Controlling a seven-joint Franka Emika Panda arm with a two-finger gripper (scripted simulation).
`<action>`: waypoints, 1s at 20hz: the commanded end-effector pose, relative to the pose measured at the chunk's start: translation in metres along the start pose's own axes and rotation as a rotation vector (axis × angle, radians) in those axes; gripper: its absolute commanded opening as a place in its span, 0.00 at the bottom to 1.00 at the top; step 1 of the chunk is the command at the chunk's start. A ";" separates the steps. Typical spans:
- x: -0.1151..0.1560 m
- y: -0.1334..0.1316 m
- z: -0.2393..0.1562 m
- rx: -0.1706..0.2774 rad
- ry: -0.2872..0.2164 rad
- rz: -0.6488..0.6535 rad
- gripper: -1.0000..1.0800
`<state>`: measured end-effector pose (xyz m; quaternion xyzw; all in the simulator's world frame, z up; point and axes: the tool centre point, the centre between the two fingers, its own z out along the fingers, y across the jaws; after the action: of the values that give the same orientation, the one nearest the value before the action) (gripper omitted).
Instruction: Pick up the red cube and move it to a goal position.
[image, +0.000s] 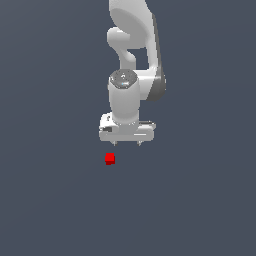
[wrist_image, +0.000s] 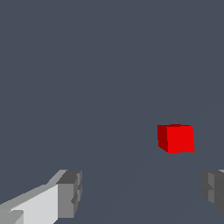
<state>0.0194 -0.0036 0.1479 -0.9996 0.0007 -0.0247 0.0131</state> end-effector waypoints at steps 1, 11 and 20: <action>-0.001 0.014 0.021 -0.004 -0.009 -0.007 0.96; 0.000 0.069 0.101 -0.020 -0.040 -0.038 0.96; 0.002 0.086 0.126 -0.025 -0.050 -0.047 0.96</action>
<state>0.0269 -0.0858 0.0214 -0.9998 -0.0218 0.0002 0.0003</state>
